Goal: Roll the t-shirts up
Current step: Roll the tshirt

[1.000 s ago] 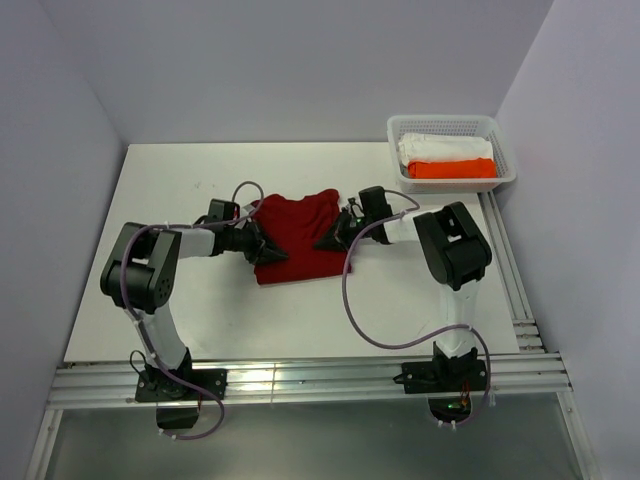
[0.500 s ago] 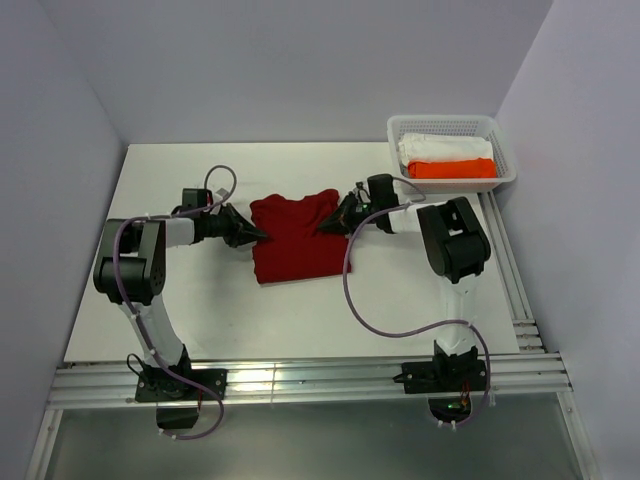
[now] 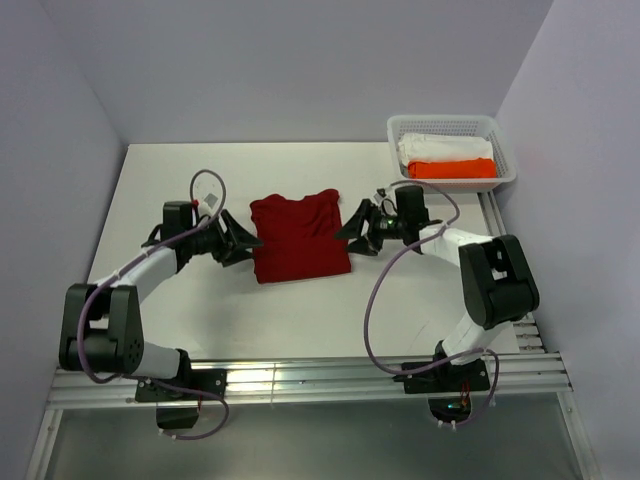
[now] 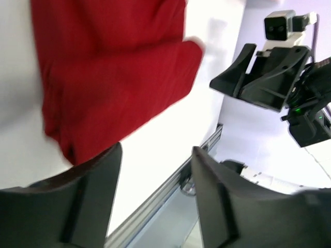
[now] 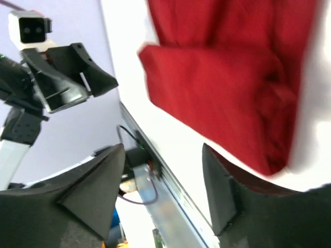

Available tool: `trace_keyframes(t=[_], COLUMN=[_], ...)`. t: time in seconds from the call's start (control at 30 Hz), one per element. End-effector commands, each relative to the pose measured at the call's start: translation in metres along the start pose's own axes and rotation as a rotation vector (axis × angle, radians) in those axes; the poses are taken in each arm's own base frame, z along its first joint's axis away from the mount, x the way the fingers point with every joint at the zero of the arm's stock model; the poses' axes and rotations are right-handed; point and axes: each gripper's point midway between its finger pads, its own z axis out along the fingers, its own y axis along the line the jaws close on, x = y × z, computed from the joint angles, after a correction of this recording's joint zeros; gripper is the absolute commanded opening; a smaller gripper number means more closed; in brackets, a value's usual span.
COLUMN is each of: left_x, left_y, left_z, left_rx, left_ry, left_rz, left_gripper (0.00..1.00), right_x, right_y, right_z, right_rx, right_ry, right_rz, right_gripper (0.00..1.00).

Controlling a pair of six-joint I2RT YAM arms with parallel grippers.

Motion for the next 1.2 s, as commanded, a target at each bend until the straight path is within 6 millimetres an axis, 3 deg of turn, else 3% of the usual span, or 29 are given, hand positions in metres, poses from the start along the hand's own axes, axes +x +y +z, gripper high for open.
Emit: trace_keyframes(t=[0.0,0.03,0.13,0.33,0.63,1.17], left_x=[0.024,0.033,0.050,0.065,0.047,0.047], left_y=[0.016,0.024,0.034,0.058,0.073,0.089], left_z=[-0.009,-0.010,-0.013,-0.012,0.003,0.024], left_rx=[-0.028,-0.036,-0.034,-0.090,-0.130,-0.165], left_ry=[-0.001,0.000,-0.001,-0.003,-0.058,-0.012], left_rz=[0.003,-0.012,-0.042,-0.104,-0.124,-0.168], left_gripper=[0.64,0.69,0.77,0.79,0.79,0.76], right_x=[0.022,0.031,0.040,0.049,0.036,0.033], right_y=[-0.022,-0.031,-0.043,-0.068,-0.083,-0.100], right_z=[-0.014,-0.015,-0.018,-0.014,-0.002,0.015], right_rx=[0.059,0.074,0.100,0.148,0.189,0.256], right_ry=[0.016,0.024,0.017,0.004,-0.019,-0.043], right_rz=[-0.018,-0.011,0.005,0.077,0.097,0.134], right_gripper=[0.75,0.81,0.81,0.80,0.77,0.48])
